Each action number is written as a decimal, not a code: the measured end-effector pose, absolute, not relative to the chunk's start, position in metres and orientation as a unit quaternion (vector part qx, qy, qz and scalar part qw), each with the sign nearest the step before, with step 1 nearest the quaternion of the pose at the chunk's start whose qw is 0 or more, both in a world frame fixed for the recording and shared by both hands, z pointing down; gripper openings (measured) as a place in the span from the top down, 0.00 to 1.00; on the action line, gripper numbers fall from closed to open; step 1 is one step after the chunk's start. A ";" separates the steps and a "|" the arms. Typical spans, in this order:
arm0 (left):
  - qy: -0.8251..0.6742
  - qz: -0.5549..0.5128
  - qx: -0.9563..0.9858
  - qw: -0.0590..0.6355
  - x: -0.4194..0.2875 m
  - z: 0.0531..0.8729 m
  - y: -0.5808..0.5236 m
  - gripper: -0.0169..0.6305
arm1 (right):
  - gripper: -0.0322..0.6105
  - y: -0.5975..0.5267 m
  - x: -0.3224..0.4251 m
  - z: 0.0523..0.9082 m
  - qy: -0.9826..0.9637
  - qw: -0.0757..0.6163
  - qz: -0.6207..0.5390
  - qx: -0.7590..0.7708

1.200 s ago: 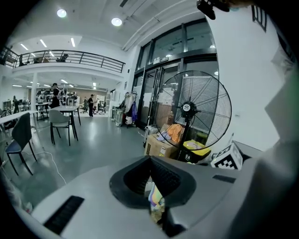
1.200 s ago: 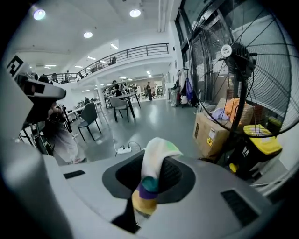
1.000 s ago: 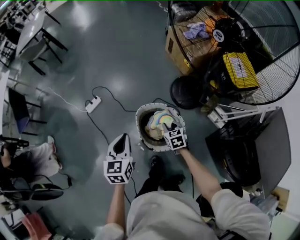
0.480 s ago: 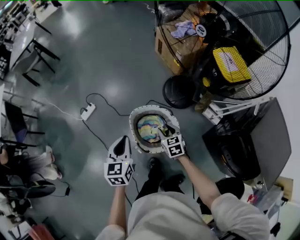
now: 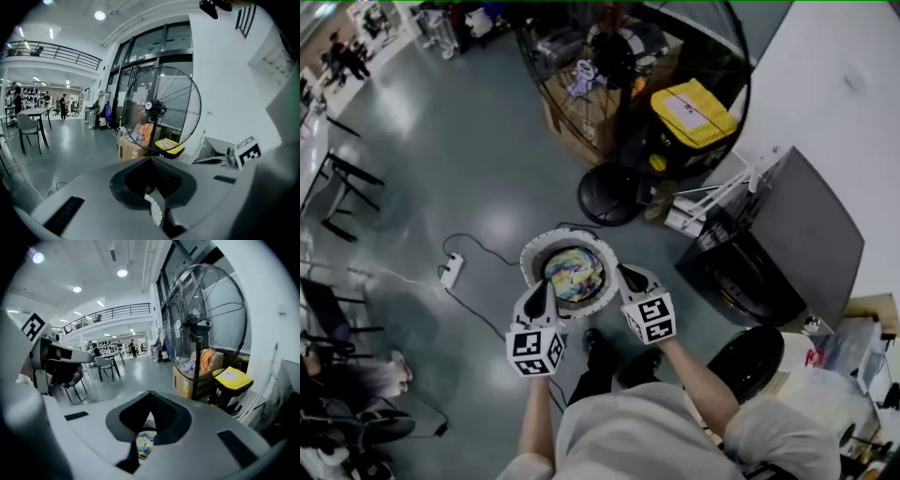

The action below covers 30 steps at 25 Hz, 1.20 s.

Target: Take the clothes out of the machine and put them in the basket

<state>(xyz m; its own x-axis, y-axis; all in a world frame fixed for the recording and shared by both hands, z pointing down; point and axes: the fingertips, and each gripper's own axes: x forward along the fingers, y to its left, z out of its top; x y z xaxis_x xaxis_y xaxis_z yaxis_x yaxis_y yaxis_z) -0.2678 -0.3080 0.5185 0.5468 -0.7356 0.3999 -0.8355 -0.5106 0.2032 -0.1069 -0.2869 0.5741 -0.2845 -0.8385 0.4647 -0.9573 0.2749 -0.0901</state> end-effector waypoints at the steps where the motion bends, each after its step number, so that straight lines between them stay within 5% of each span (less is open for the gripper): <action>1: -0.450 0.132 0.863 0.186 -0.256 0.514 -0.304 0.95 | 0.91 -0.276 -0.093 0.563 -0.776 0.157 0.174 0.586; 14: -0.349 0.127 0.919 0.133 -0.131 0.452 -0.247 0.95 | 0.92 -0.120 0.076 0.472 -0.670 0.136 0.123 0.719; 30: -0.346 0.105 0.927 0.098 -0.102 0.412 -0.234 0.95 | 0.92 -0.068 0.145 0.410 -0.610 0.100 0.078 0.782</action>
